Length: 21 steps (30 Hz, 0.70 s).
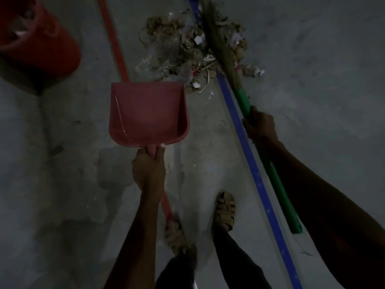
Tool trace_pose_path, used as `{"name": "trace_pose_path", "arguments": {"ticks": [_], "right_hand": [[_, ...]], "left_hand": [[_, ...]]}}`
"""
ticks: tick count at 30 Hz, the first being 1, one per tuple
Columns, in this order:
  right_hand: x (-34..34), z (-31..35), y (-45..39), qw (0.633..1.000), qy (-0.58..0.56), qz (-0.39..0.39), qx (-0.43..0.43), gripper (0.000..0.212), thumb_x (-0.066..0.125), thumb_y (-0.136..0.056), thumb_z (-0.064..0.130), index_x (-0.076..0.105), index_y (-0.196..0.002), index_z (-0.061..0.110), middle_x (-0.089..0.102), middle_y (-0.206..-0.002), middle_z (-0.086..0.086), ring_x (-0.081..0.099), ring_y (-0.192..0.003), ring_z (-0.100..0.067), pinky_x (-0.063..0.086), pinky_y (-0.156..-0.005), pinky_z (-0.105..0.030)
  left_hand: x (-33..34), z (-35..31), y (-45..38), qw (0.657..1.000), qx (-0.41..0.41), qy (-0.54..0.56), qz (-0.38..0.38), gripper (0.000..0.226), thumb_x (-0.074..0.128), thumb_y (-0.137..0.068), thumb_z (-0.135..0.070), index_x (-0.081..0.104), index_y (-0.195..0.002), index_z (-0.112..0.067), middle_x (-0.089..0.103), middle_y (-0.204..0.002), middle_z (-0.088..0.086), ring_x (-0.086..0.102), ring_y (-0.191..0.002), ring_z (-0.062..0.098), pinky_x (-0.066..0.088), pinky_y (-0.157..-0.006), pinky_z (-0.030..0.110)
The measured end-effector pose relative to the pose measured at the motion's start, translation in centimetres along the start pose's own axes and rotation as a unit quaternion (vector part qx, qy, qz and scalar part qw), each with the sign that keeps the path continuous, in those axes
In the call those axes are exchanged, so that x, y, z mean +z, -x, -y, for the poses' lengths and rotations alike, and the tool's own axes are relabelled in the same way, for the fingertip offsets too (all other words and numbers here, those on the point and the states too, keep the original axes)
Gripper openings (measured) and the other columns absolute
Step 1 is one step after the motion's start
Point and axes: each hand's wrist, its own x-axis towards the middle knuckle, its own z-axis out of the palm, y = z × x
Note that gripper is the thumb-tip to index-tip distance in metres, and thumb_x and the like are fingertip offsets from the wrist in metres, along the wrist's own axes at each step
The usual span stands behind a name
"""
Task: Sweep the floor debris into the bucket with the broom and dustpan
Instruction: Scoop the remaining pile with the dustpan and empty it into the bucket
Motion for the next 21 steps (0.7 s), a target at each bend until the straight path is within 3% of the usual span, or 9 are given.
{"name": "trace_pose_path", "arguments": {"ticks": [6,10,14,21], "right_hand": [[-0.2,0.9,-1.4,0.992,-0.056,-0.049,0.100,0.033,0.059,-0.098,0.022,0.058,-0.124,0.002,0.070,-0.082,-0.015,0.071,-0.060,-0.029,0.061,-0.061,-0.051],[2.5,1.4,-1.1,0.980,-0.068,-0.081,0.170,0.026,0.059,-0.097,0.023,0.058,-0.112,0.002,0.069,-0.081,-0.014,0.070,-0.058,-0.029,0.061,-0.052,-0.046],[6.4,2.6,0.3,0.956,-0.097,-0.108,0.253,0.022,0.056,-0.098,0.019,0.055,-0.111,0.000,0.066,-0.079,-0.014,0.063,-0.043,-0.010,0.048,-0.035,-0.021],[14.2,4.7,6.9,0.891,-0.166,-0.158,0.392,0.024,0.057,-0.100,0.021,0.054,-0.118,0.005,0.064,-0.084,-0.009,0.067,-0.063,-0.021,0.049,-0.036,-0.022]], "left_hand": [[0.0,-0.4,-4.7,0.999,0.033,-0.021,0.035,0.054,0.064,-0.085,-0.058,0.066,-0.100,-0.006,0.070,-0.096,0.017,0.065,-0.090,0.038,0.044,-0.068,0.035],[-0.1,0.1,-8.7,0.994,0.058,-0.043,0.082,0.056,0.064,-0.086,-0.058,0.065,-0.102,-0.004,0.069,-0.099,0.019,0.064,-0.092,0.038,0.046,-0.071,0.037],[-0.8,0.1,-12.4,0.988,0.086,-0.060,0.113,0.056,0.063,-0.085,-0.060,0.065,-0.102,-0.007,0.069,-0.098,0.016,0.065,-0.089,0.036,0.047,-0.070,0.037],[-1.9,-0.5,-18.5,0.965,0.184,-0.070,0.175,0.055,0.060,-0.082,-0.065,0.062,-0.090,-0.010,0.070,-0.088,0.010,0.066,-0.081,0.031,0.055,-0.071,0.044]]}}
